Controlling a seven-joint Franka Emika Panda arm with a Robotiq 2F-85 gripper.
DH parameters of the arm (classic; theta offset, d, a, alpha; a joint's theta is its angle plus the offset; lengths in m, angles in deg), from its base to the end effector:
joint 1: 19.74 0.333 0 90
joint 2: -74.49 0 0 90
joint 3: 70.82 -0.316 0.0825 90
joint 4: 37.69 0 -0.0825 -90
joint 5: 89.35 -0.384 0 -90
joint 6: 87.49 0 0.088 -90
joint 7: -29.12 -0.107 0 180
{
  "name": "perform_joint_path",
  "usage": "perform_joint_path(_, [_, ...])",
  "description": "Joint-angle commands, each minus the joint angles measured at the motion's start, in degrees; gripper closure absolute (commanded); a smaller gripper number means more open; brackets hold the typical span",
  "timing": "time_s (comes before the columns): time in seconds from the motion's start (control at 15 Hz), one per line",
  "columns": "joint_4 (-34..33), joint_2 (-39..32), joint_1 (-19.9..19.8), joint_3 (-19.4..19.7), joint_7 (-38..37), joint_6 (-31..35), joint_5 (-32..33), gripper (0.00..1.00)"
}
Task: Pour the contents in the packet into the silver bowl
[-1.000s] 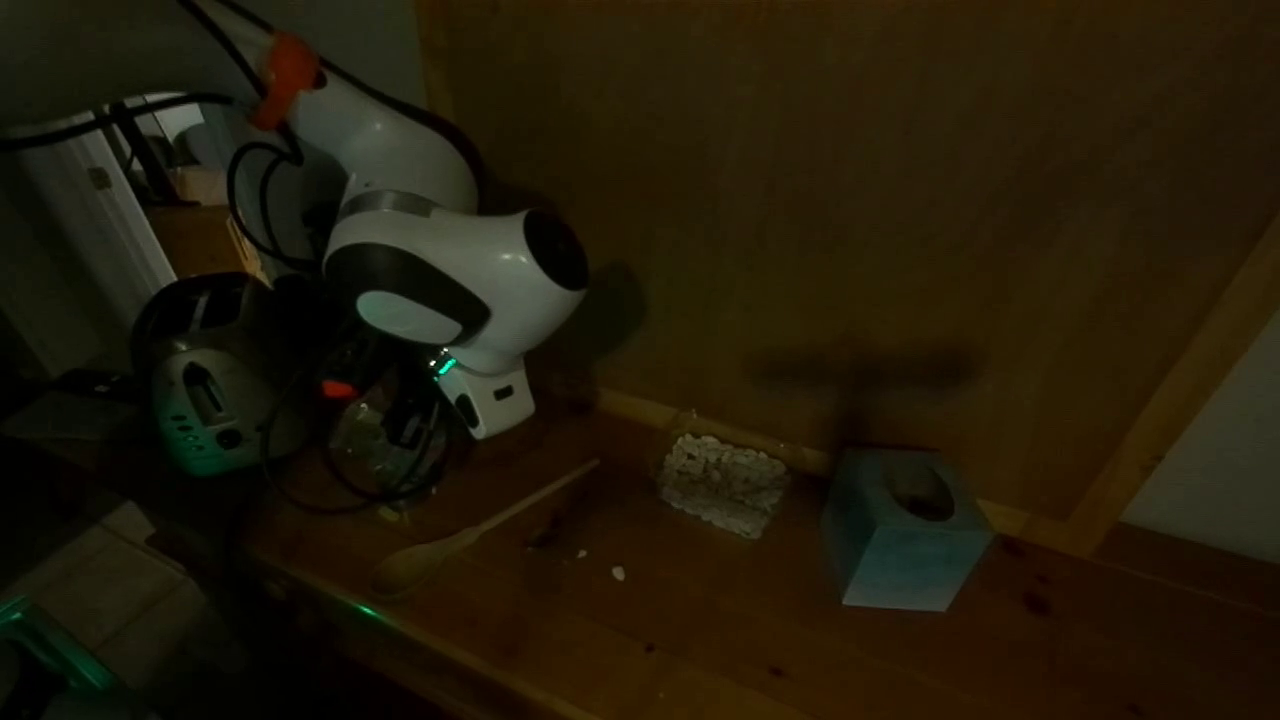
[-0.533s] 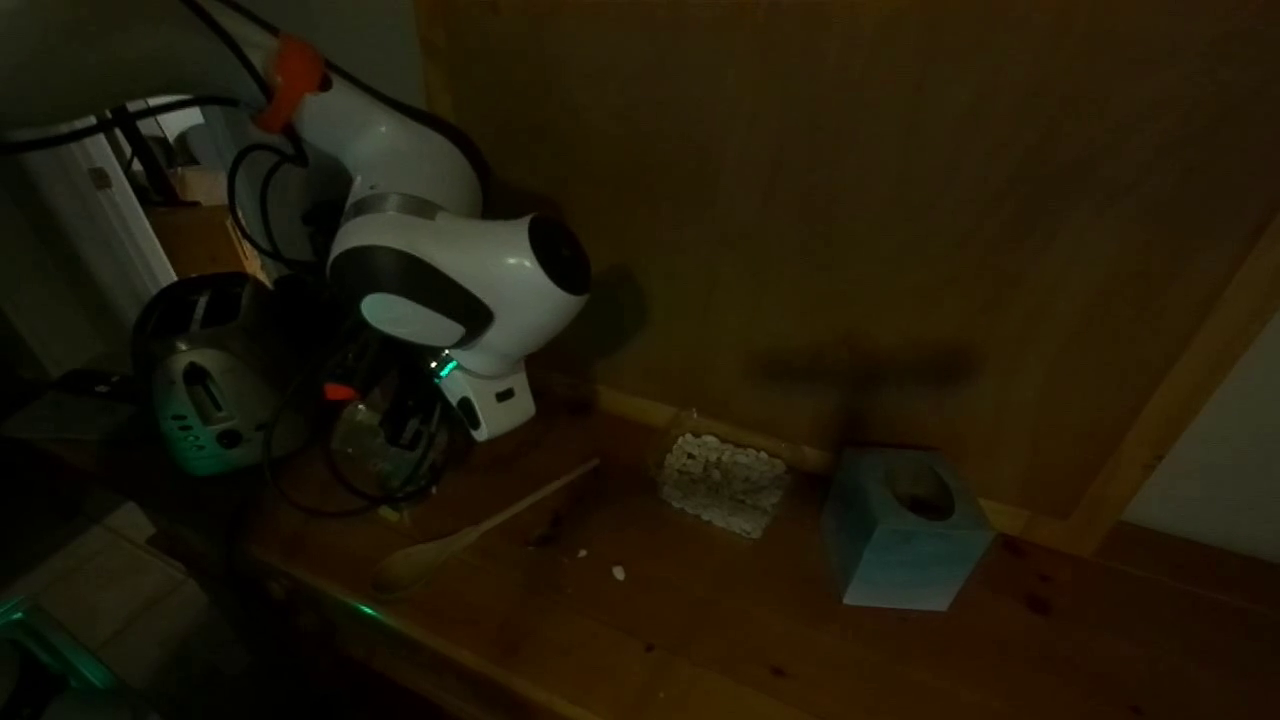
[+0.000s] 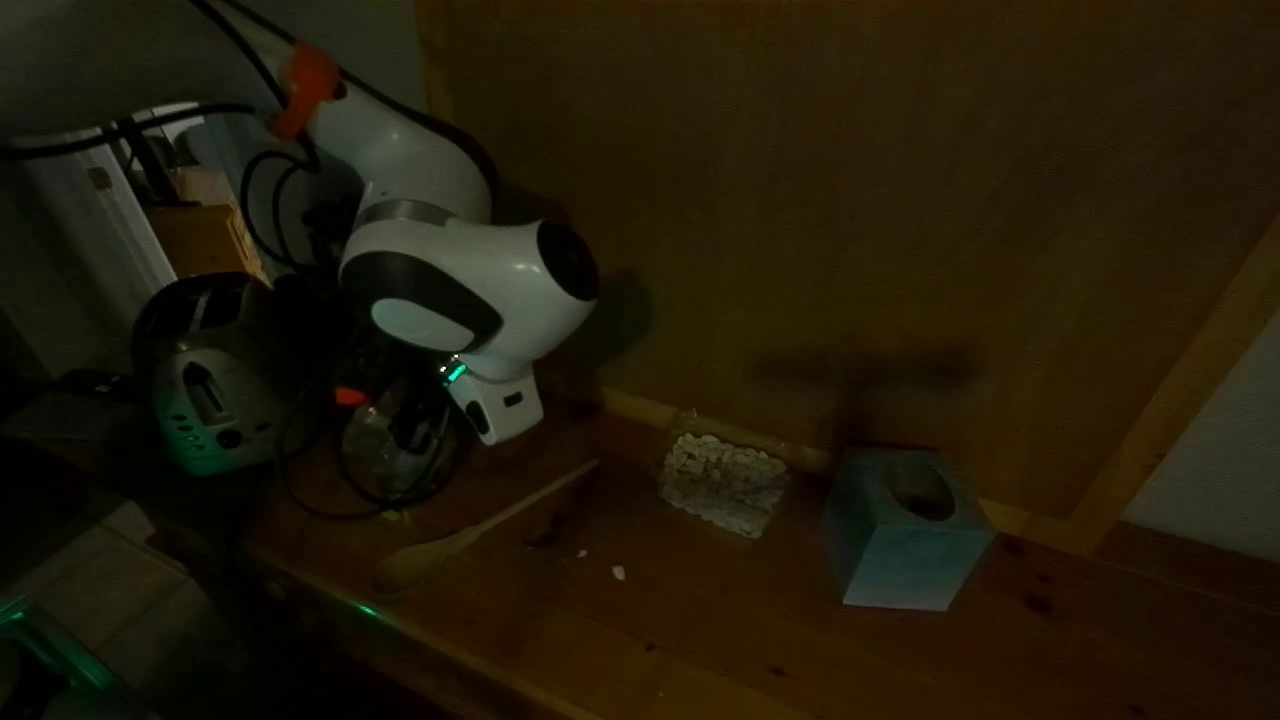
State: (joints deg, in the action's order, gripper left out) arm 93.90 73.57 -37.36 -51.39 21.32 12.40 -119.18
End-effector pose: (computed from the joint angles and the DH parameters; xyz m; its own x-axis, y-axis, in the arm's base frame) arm 0.3869 -0.2359 0.3204 0.4940 -0.6305 -0.5987 -0.8669 -0.4099 -0.2837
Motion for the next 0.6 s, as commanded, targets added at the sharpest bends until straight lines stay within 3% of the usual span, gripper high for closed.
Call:
perform_joint_path(0.0, [-1.6, -1.5, -0.3, -0.4, 0.6, -1.3, -1.4, 0.99])
perform_joint_path(0.53, [-2.2, -0.2, -0.5, -0.3, 1.1, -2.2, -1.0, 0.99])
